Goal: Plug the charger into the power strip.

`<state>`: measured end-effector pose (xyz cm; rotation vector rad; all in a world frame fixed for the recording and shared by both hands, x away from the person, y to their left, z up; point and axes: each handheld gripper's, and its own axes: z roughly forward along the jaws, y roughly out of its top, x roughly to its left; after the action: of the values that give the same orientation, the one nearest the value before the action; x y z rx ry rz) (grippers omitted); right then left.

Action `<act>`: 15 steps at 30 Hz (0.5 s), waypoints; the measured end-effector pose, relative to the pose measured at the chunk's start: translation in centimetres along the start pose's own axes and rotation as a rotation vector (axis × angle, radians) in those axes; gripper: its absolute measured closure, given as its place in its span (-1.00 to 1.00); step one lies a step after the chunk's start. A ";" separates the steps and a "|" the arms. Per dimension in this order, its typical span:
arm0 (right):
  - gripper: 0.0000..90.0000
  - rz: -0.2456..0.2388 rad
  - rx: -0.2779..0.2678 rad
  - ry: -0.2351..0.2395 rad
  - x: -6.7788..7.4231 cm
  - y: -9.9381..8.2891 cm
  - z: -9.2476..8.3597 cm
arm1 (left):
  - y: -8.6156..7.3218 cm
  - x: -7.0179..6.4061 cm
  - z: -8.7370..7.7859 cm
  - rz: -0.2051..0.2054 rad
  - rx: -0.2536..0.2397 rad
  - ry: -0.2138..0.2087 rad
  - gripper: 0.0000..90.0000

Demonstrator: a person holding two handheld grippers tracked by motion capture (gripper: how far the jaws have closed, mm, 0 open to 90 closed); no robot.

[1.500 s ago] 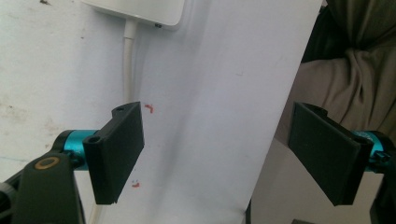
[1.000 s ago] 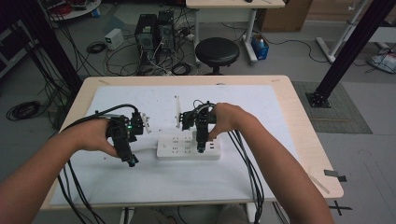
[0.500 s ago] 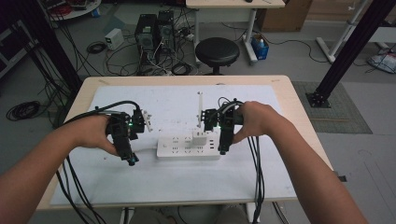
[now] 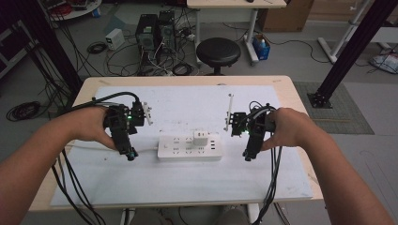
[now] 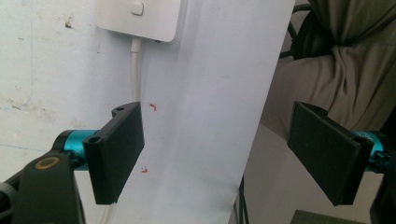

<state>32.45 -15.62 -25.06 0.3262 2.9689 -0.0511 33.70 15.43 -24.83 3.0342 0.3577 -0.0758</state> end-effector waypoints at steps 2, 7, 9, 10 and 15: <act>-0.58 -0.002 -0.004 -0.001 0.0 -0.1 0.0 | 0.2 -0.2 0.0 0.002 0.000 -0.001 -0.58; -0.58 0.022 0.006 0.002 0.1 -0.1 0.0 | 0.2 -0.4 0.1 -0.005 0.006 0.001 -0.58; -0.58 0.013 -0.003 0.005 0.0 0.0 0.0 | 0.1 -0.3 0.0 0.005 0.007 0.003 -0.58; -0.58 0.015 0.000 0.004 0.0 0.0 0.0 | 0.0 -0.4 0.0 -0.001 0.009 0.005 -0.58; -0.58 0.021 -0.014 0.011 -0.1 0.1 0.0 | -0.1 -0.4 0.0 -0.006 0.000 0.008 -0.58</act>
<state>32.59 -15.59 -25.05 0.3571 2.9745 -0.0266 33.25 15.40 -24.76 3.0347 0.3671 -0.0639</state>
